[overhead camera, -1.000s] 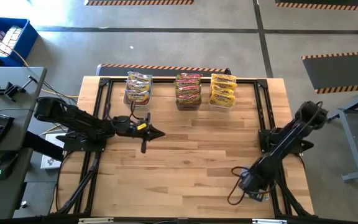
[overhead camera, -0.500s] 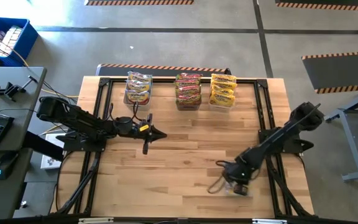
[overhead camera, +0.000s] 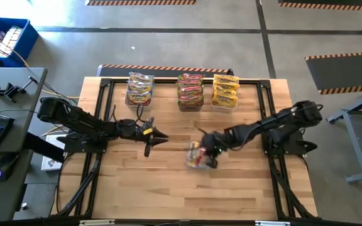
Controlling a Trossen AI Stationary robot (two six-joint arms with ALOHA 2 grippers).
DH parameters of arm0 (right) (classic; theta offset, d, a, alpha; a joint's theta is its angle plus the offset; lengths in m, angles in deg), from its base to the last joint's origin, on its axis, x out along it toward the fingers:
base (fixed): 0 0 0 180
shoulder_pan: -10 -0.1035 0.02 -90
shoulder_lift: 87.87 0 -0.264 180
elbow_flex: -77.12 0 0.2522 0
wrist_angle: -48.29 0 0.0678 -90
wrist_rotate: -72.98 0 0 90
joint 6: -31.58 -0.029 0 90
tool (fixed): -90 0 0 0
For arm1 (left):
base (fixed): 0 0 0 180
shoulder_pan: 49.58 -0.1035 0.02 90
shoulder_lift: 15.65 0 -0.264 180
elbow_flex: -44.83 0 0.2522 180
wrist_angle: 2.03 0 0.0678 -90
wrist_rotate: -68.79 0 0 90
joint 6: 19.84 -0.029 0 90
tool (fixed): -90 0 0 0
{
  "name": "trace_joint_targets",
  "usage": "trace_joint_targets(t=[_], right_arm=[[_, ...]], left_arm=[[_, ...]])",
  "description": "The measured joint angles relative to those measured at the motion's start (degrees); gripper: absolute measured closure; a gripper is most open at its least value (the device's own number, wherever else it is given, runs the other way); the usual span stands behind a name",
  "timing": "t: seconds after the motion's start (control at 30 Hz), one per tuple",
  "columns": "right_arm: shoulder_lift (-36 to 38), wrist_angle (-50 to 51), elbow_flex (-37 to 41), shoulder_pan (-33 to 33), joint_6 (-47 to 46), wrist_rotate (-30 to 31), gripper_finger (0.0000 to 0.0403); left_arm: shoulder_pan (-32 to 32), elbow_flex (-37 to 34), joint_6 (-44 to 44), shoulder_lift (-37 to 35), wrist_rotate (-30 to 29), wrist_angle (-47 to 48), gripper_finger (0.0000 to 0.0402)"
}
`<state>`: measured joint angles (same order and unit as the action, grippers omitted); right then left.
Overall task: Sort Maruchan noodles
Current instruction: Put the blue noodle pack into the gray bin
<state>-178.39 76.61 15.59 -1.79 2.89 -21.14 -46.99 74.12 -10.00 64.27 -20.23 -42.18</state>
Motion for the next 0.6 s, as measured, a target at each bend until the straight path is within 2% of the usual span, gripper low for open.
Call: trace_joint_targets(t=[0.27,0.6], right_arm=[[-3.56,-8.01,0.0,9.31,8.28,5.31,0.0403],[-9.01,-17.75,-0.22,11.45,13.16,5.36,0.0403]], left_arm=[[2.95,1.76,12.93,4.5,-4.72,2.9,0.029],[5.99,11.21,26.65,19.15,-4.33,4.9,0.0221]])
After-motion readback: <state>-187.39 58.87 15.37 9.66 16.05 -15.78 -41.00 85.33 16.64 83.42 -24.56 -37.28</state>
